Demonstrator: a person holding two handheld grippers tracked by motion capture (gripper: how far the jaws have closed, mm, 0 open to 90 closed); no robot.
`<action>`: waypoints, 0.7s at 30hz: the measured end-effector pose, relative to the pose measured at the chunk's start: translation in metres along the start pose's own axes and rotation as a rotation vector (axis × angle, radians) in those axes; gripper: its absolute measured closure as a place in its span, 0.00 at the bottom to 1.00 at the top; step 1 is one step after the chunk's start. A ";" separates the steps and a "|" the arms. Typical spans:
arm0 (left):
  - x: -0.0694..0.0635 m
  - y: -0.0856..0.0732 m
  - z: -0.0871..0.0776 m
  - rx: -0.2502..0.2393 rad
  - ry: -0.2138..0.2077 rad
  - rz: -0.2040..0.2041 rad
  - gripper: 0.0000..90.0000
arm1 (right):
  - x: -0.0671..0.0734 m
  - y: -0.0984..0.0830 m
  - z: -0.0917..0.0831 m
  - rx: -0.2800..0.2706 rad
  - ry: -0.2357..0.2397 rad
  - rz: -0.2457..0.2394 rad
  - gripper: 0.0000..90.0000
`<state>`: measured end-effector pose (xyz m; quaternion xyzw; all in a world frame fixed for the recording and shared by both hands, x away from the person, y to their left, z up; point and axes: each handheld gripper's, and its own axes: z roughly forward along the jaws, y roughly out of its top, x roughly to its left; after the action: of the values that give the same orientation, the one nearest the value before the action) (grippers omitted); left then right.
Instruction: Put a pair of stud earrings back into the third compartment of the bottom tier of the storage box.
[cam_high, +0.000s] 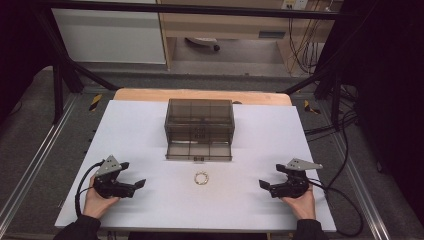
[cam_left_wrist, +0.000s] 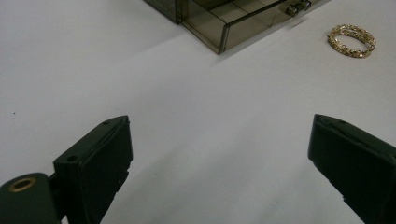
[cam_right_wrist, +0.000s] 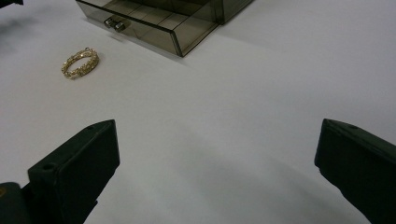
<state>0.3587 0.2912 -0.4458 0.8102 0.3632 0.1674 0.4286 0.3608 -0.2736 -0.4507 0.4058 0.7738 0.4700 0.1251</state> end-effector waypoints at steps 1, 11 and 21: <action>0.000 0.000 0.000 0.001 -0.001 0.001 0.07 | 0.000 0.000 0.000 -0.001 0.002 0.003 0.01; 0.000 -0.001 0.001 0.000 -0.014 -0.009 0.07 | 0.007 0.004 0.002 -0.005 0.011 0.015 0.01; 0.001 -0.001 0.001 0.005 -0.017 -0.013 0.08 | 0.023 0.013 0.017 0.015 0.036 -0.009 0.01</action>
<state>0.3594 0.2916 -0.4471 0.8103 0.3653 0.1569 0.4305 0.3628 -0.2432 -0.4444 0.3950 0.7811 0.4708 0.1103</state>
